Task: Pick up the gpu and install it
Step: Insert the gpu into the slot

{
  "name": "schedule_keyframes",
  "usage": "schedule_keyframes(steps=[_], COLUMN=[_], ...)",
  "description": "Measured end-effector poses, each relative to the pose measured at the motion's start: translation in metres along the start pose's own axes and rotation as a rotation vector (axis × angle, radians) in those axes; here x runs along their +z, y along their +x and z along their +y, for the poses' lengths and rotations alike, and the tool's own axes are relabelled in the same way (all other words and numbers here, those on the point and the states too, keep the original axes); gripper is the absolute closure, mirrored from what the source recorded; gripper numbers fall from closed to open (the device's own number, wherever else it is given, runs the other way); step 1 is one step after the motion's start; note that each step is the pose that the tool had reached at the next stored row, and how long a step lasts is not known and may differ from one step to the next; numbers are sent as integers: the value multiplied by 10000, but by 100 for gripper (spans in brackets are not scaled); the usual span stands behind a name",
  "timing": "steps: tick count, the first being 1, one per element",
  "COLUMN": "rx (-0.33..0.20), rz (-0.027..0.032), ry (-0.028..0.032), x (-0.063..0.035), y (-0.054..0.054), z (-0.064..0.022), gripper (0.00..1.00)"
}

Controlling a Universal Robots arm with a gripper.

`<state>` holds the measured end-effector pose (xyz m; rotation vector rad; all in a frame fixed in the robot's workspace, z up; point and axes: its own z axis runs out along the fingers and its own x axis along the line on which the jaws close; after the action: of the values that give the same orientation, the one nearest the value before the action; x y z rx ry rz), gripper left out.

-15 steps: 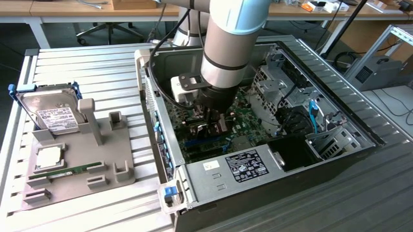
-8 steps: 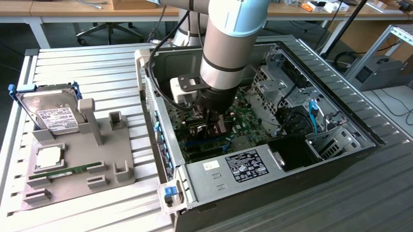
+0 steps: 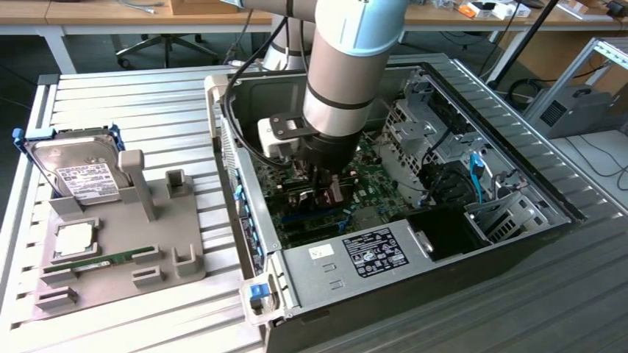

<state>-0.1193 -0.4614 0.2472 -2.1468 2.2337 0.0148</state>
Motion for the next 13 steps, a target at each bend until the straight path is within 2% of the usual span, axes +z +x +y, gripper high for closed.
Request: schedule_keyframes(steps=[3, 4, 5, 13], rx=[-66, -66, -66, -66], rz=[-8, -9, -10, -8], ry=[-1, 0, 1, 0], x=[2, -57, -71, -66], y=[-1, -4, -4, -3], z=[-20, -25, -26, -26], gripper=[73, 73, 73, 73])
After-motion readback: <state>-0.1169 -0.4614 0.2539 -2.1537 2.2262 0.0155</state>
